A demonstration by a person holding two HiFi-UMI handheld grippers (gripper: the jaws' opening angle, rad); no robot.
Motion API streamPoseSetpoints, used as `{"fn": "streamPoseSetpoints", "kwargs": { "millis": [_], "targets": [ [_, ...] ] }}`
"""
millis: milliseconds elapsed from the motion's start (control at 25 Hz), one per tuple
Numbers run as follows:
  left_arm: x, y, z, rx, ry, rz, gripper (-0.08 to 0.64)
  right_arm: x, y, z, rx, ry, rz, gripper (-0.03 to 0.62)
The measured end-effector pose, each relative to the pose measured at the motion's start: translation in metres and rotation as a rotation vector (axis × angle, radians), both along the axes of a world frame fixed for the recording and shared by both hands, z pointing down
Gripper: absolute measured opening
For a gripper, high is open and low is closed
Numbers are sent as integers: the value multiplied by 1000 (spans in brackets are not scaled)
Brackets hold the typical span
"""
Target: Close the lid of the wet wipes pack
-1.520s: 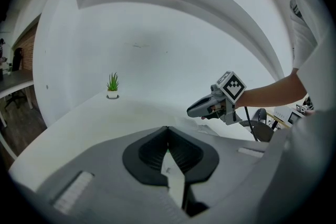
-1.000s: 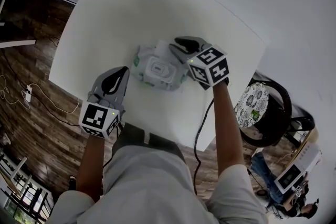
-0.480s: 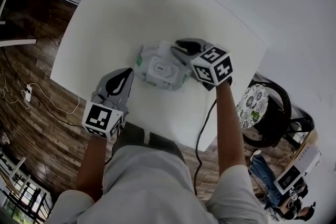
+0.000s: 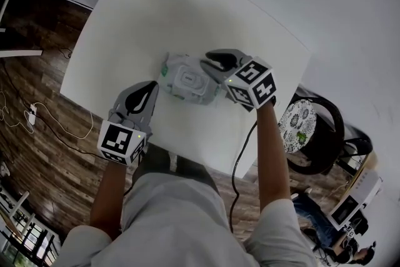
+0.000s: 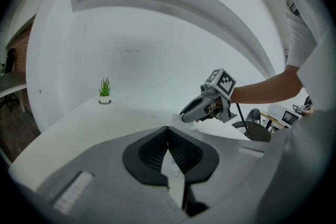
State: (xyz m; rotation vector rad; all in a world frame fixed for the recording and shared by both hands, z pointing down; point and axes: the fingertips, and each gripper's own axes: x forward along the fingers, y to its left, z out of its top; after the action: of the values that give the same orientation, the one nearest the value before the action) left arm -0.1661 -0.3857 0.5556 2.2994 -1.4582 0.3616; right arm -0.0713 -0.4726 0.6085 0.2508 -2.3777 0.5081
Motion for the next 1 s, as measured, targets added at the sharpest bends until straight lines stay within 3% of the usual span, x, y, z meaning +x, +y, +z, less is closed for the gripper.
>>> {"fn": "streamPoseSetpoints", "kwargs": {
  "millis": [440,1000],
  "targets": [
    [8,20,-22,41,-9,20,2,-6,48,-18,45,-1,-46,109],
    [8,48,-27,42,-15,28,2,-12,95,7,-11,20,-20,109]
  ]
}}
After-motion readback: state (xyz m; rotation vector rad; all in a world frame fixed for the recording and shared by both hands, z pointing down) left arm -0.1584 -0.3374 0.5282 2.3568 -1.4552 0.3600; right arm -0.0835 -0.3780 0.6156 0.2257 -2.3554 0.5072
